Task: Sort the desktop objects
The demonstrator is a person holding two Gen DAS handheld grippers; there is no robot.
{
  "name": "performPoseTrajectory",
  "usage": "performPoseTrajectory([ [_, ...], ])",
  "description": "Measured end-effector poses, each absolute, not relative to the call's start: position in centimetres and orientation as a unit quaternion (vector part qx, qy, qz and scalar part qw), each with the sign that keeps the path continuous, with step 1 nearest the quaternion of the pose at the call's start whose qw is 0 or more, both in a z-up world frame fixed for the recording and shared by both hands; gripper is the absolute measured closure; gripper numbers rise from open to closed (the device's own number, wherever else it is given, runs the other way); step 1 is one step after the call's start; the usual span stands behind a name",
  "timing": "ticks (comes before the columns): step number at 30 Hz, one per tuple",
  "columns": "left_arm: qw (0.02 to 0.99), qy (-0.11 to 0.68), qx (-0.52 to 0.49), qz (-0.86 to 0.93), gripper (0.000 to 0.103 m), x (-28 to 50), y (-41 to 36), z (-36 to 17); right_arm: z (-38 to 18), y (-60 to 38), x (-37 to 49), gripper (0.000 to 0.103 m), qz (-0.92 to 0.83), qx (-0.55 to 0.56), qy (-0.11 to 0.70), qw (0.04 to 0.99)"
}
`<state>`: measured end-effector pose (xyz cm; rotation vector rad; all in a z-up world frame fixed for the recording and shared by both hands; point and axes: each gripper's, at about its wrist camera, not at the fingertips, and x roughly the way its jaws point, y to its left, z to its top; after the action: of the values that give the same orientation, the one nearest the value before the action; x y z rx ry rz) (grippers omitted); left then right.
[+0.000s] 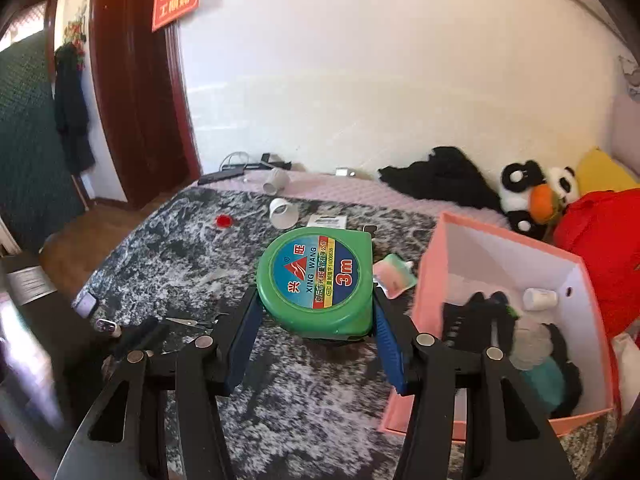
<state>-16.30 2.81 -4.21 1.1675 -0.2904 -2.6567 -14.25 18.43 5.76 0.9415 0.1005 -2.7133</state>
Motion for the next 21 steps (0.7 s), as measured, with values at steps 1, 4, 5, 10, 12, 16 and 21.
performPoseTrajectory([
  [1,0.122,-0.084,0.408,-0.901,0.018,-17.2,2.2,-5.2,6.0,19.0,-13.9,0.046,-0.937,0.324,0.034,0.131],
  [4,0.146,-0.039,0.452,-0.879,0.012,-19.9,0.3,-8.8,6.1,20.4,-13.6,0.046,-0.937,0.326,0.032,0.123],
  [5,0.153,-0.024,0.474,-0.867,0.012,-20.9,-0.3,-10.4,6.1,20.7,-13.7,0.046,-0.937,0.327,0.033,0.12],
  [10,0.175,0.032,0.54,-0.823,0.012,-24.9,-1.5,-16.3,5.5,21.7,-15.0,0.046,-0.935,0.336,0.027,0.106],
  [12,0.185,-0.004,0.522,-0.833,0.012,-25.7,-0.4,-16.6,5.0,21.7,-15.7,0.046,-0.934,0.34,0.024,0.105],
  [16,0.182,-0.025,0.507,-0.842,0.003,-27.3,0.4,-17.0,3.9,21.1,-17.1,0.046,-0.931,0.348,0.025,0.106],
  [21,0.163,0.041,0.504,-0.847,0.0,-29.4,-1.9,-17.8,3.0,20.8,-18.3,0.046,-0.928,0.355,0.029,0.107],
])
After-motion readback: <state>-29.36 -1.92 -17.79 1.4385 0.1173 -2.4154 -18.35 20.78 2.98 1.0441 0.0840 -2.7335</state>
